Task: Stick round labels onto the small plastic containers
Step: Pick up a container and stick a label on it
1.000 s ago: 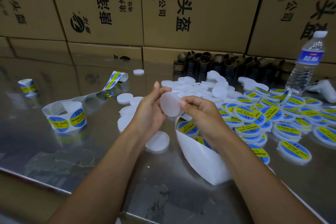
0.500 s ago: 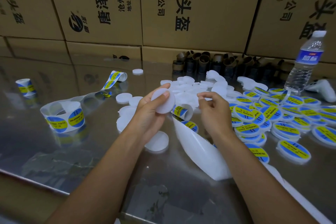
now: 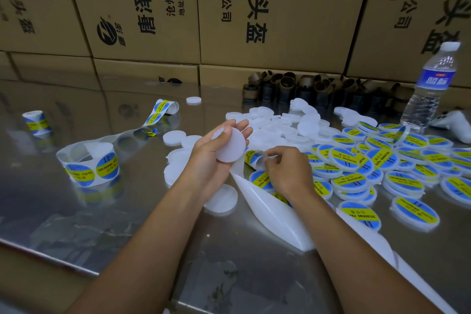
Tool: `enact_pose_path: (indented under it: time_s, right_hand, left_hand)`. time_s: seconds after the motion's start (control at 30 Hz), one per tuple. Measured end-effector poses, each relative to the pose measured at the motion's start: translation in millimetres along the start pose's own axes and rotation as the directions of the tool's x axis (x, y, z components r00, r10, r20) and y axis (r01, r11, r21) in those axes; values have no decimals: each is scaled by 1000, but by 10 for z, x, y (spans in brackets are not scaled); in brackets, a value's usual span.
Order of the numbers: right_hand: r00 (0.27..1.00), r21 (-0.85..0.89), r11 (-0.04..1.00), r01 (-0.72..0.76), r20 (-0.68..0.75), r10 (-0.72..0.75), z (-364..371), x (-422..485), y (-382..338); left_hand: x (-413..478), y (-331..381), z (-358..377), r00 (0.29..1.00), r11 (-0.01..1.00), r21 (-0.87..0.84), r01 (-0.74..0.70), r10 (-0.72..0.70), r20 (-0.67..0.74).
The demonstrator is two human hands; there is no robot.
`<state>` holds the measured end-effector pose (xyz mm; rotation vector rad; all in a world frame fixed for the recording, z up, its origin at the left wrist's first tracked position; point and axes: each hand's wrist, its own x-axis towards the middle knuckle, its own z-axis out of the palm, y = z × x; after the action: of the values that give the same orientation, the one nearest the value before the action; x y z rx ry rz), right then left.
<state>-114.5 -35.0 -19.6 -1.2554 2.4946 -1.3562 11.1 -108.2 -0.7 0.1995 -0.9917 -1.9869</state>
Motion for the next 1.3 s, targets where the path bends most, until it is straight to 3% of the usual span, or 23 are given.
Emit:
enact_pose_path:
  time_s: [0.3, 0.53, 0.8, 0.97, 1.1, 1.3]
  right_hand:
    - [978, 308, 951, 10, -203, 55, -144, 45, -80]
    - [963, 512, 846, 146, -270, -2, -281, 11, -155]
    - [983, 700, 697, 156, -37, -182, -584, 35, -168]
    - [970, 814, 581, 9, 134, -203, -709, 66, -126]
    - [954, 732, 674, 101, 121, -274, -756, 28, -10]
    - [951, 645, 749, 148, 116, -288, -761, 1, 236]
  left_hand:
    - [2, -14, -13, 994, 999, -20, 49, -51, -100]
    - [14, -17, 6, 983, 991, 32, 126, -121, -137]
    - [34, -148, 150, 918, 901, 176, 396, -386, -89]
    - [75, -206, 239, 894, 878, 173, 447, -445, -51]
    - [154, -206, 265, 916, 911, 102, 400, -399, -30]
    - [218, -319, 317, 964, 935, 246, 255, -228, -136]
